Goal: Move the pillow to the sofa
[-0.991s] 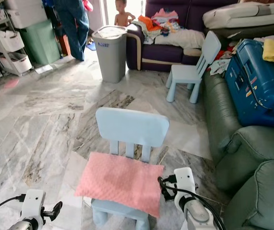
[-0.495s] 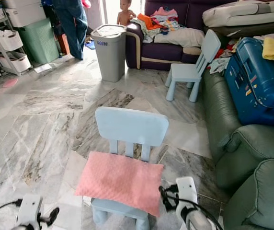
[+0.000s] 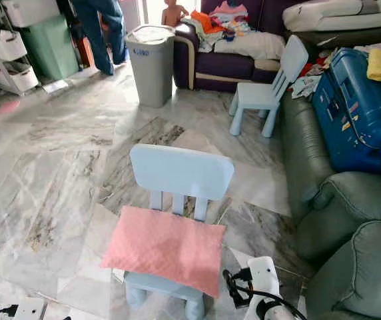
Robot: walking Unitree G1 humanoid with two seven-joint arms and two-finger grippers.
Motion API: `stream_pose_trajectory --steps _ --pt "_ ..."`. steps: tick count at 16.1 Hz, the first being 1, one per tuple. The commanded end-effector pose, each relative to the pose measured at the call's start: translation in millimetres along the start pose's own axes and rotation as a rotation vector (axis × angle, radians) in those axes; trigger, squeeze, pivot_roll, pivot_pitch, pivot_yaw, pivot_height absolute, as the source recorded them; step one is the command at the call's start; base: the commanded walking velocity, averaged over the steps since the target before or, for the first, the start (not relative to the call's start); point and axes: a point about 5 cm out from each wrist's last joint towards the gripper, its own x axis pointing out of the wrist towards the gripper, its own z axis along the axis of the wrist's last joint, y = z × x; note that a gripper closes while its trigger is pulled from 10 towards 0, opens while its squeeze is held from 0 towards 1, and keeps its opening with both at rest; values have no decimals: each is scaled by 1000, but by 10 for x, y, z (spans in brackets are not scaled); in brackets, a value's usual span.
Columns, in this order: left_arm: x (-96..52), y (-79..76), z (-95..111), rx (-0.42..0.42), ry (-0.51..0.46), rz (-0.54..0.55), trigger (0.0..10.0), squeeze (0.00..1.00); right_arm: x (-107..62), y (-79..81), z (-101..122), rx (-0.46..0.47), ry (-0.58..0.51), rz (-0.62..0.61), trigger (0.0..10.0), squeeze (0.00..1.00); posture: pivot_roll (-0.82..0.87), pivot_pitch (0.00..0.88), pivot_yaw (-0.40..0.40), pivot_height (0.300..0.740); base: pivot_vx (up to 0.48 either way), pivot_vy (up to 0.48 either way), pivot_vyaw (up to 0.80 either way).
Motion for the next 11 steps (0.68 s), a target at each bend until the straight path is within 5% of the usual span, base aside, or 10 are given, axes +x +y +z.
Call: stream_pose_trajectory --steps 1,11 --pt "-29 28 -40 -3 3 10 10000 0 -34 -33 -11 -6 12 -7 10000 0 5 102 -18 740 0 0 0" --pt "-121 -102 -126 1 -49 -15 10000 0 -240 -37 -99 -27 79 15 10000 0 0 178 -48 740 0 0 0"
